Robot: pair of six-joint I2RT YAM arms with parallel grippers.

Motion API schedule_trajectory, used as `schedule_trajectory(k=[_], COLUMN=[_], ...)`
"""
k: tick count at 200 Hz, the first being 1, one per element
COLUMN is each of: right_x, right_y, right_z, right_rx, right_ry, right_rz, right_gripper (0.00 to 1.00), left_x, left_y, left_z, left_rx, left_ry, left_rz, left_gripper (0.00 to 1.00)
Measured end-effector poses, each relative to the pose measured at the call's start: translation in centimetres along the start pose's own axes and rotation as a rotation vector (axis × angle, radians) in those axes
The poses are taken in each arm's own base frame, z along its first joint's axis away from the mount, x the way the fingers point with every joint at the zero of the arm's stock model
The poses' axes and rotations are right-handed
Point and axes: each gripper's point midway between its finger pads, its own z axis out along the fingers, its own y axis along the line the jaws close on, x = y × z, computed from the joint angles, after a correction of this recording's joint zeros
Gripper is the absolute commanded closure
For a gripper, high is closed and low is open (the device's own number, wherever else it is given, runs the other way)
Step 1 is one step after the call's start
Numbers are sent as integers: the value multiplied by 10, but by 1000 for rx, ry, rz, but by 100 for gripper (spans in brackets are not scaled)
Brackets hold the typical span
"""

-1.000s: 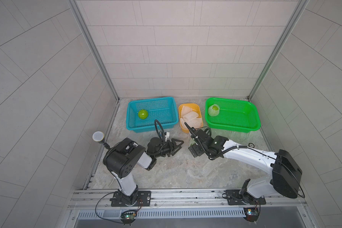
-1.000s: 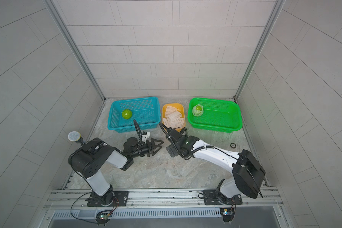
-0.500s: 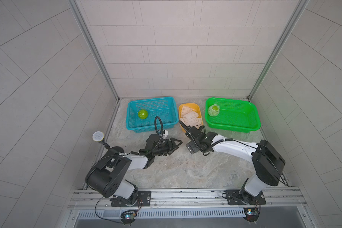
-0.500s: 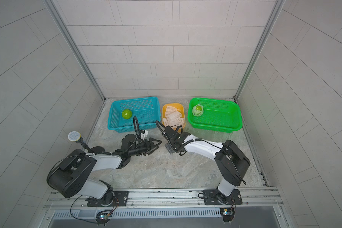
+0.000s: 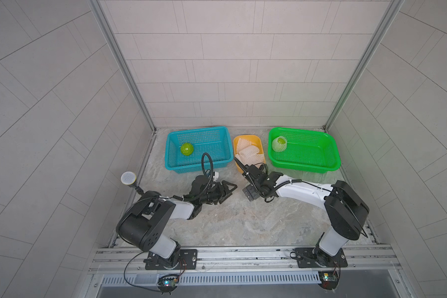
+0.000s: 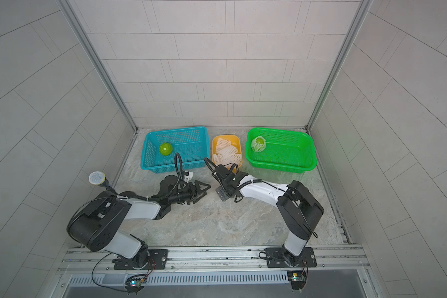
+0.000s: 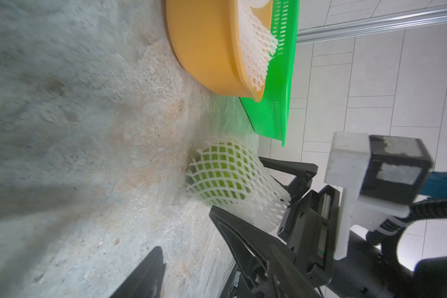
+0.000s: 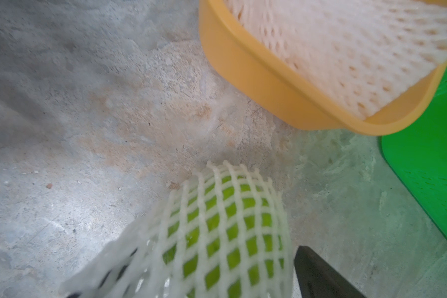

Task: Sleeve custard apples in foam nets
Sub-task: Put on the foam net on the custard apple, then pick up the custard apple from the center of the board.

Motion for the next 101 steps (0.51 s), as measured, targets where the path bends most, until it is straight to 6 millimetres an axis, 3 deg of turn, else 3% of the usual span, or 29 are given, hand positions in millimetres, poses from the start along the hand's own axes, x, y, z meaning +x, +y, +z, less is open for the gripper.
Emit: schedule_trajectory(k=[58, 101], right_x=[3, -1], right_y=[-6, -13], right_z=[16, 21], right_rx=[25, 28], right_ry=[39, 29], right_rz=[3, 29], right_gripper=[16, 16], left_x=[1, 0], left_y=[6, 4], left_z=[3, 3], left_rx=[15, 30], left_ry=[0, -1], left_rz=[-36, -44], left_gripper=[34, 34])
